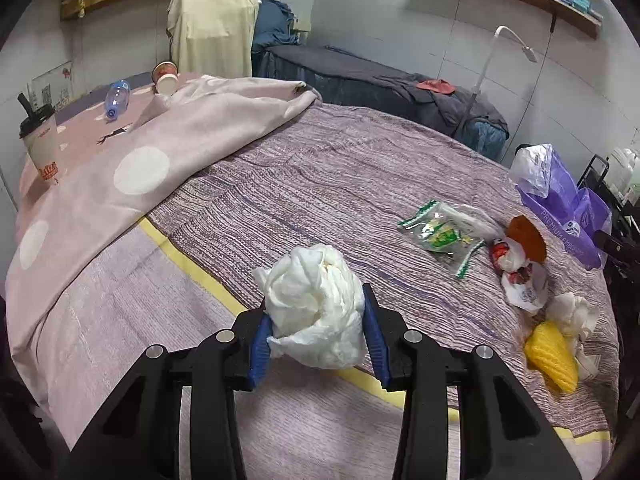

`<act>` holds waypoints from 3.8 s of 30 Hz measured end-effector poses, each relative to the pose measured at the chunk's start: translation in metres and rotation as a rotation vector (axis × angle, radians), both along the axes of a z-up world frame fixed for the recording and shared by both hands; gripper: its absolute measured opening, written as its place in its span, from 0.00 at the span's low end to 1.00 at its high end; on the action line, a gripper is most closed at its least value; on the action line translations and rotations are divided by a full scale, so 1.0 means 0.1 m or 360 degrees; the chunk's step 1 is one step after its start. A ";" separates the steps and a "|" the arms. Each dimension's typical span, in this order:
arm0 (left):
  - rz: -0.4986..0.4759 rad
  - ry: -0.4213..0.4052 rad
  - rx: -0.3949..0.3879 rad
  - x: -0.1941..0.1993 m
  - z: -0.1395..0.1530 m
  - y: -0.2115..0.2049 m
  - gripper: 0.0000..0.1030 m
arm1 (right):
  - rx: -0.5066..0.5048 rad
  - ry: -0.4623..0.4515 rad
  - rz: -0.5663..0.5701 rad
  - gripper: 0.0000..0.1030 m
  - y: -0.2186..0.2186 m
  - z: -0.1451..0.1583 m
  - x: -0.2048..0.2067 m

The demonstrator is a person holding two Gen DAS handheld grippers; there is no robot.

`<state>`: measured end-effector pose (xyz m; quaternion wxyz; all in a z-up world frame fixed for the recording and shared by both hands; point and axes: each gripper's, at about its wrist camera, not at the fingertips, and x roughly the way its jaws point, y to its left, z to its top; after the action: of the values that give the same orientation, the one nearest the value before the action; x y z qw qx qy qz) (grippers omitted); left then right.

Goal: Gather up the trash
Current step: 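Grasp the white tissue with the left gripper while the right grasps the purple plastic bag, then carry tissue and purple bag to the brown bin while the right gripper opens, dropping the bag, then open the left gripper over the bin to drop the white tissue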

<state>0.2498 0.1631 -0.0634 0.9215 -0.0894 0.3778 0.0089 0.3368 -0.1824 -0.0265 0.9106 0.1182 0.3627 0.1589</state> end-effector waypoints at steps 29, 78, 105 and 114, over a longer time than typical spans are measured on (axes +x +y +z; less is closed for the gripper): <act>-0.0352 -0.0250 -0.0072 -1.06 0.51 -1.26 0.38 | 0.0225 -0.0149 -0.0311 0.19 -1.21 0.20 -1.59; -0.1016 -0.0224 -0.0089 -1.43 0.48 -3.15 0.39 | 0.0188 0.0185 -0.1339 0.61 -3.37 -0.98 -2.88; -0.1449 0.0004 -0.0070 -1.26 0.22 -4.56 0.39 | 0.0112 0.0006 -0.1523 0.73 -3.55 -0.66 -3.22; -0.1487 0.0070 -0.0006 -1.25 0.06 -4.87 0.55 | 0.0131 0.0027 -0.1567 0.75 -3.66 -0.73 -3.28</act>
<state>0.1251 -0.3240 -0.0575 0.8184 0.0888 0.3972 -0.4058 0.0090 -0.5486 -0.0992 0.8692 0.3126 0.2647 -0.2771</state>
